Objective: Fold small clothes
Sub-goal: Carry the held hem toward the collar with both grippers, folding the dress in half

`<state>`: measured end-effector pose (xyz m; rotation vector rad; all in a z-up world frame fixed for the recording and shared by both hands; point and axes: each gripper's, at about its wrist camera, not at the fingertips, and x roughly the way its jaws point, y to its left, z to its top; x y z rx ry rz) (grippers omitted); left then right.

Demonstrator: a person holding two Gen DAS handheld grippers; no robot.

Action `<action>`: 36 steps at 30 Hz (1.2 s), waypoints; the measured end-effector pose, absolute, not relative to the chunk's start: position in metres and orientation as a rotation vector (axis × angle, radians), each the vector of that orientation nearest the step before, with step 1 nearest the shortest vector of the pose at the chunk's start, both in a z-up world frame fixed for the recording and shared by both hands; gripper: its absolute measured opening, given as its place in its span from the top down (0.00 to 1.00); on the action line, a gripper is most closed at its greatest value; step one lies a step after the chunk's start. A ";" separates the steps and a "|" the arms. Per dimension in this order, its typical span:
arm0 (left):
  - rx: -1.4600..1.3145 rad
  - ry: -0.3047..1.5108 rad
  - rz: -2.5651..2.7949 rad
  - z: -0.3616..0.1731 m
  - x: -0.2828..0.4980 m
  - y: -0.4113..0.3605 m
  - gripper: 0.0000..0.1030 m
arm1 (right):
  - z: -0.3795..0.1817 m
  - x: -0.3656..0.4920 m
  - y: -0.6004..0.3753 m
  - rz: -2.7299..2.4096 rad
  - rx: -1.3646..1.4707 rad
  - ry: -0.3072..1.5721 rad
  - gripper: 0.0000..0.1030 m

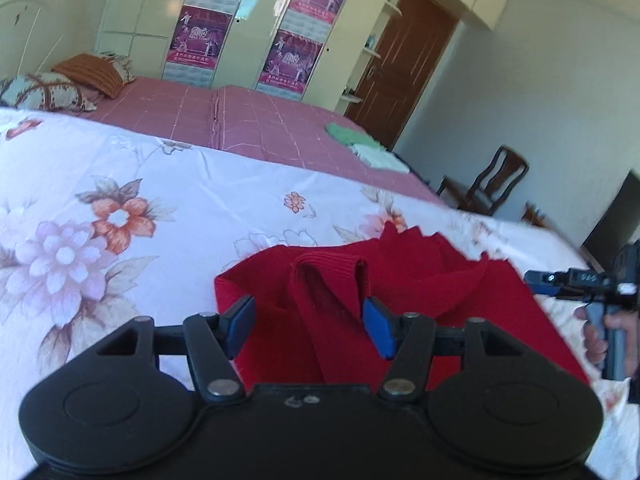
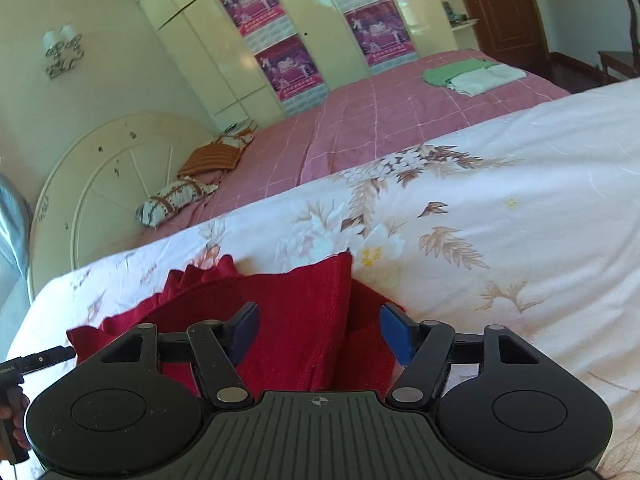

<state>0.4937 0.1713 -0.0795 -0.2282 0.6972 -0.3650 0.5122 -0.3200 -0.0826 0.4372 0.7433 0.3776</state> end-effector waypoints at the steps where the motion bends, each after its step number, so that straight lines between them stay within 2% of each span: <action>1: -0.197 0.705 -0.352 -0.080 0.501 0.164 0.45 | -0.084 0.512 -0.315 0.374 0.418 0.746 0.36; 4: -0.117 0.714 -0.206 -0.086 0.527 0.150 0.48 | -0.090 0.514 -0.302 0.359 0.385 0.756 0.36; 7: -0.233 0.654 -0.232 -0.082 0.530 0.157 0.47 | -0.086 0.519 -0.298 0.343 0.352 0.756 0.36; 15: -0.295 0.635 -0.264 -0.085 0.512 0.161 0.47 | -0.085 0.521 -0.297 0.349 0.330 0.766 0.38; 18: -0.287 0.687 -0.264 -0.090 0.518 0.159 0.49 | -0.086 0.519 -0.297 0.349 0.336 0.769 0.52; 22: -0.220 0.735 -0.263 -0.092 0.528 0.148 0.53 | -0.087 0.518 -0.295 0.350 0.319 0.778 0.55; 23: -0.204 0.744 -0.254 -0.091 0.531 0.146 0.60 | -0.087 0.519 -0.294 0.348 0.314 0.778 0.55; 24: -0.200 0.750 -0.247 -0.089 0.533 0.145 0.69 | -0.087 0.520 -0.294 0.347 0.310 0.781 0.61; 25: -0.211 0.755 -0.250 -0.088 0.535 0.146 0.74 | -0.087 0.521 -0.292 0.348 0.304 0.785 0.68; 26: -0.228 0.765 -0.239 -0.087 0.538 0.147 0.80 | -0.087 0.522 -0.291 0.346 0.296 0.789 0.83; 28: -0.345 0.739 -0.217 -0.086 0.539 0.159 0.81 | -0.086 0.521 -0.289 0.339 0.286 0.782 0.85; 29: -0.401 0.694 -0.230 -0.084 0.536 0.165 0.76 | -0.086 0.521 -0.288 0.337 0.282 0.778 0.86; 30: -0.425 0.650 -0.231 -0.080 0.531 0.169 0.58 | -0.087 0.521 -0.288 0.335 0.280 0.778 0.86; 31: -0.426 0.618 -0.221 -0.077 0.526 0.171 0.46 | -0.087 0.521 -0.288 0.335 0.283 0.781 0.86; 32: -0.414 0.601 -0.223 -0.074 0.521 0.172 0.30 | -0.087 0.521 -0.289 0.335 0.285 0.783 0.86; 34: -0.376 0.615 -0.255 -0.073 0.516 0.171 0.38 | -0.087 0.521 -0.291 0.339 0.297 0.785 0.85; 35: -0.342 0.653 -0.264 -0.075 0.518 0.167 0.53 | -0.087 0.520 -0.292 0.340 0.303 0.785 0.85; 36: -0.308 0.694 -0.273 -0.079 0.520 0.164 0.63 | -0.086 0.520 -0.293 0.343 0.305 0.786 0.85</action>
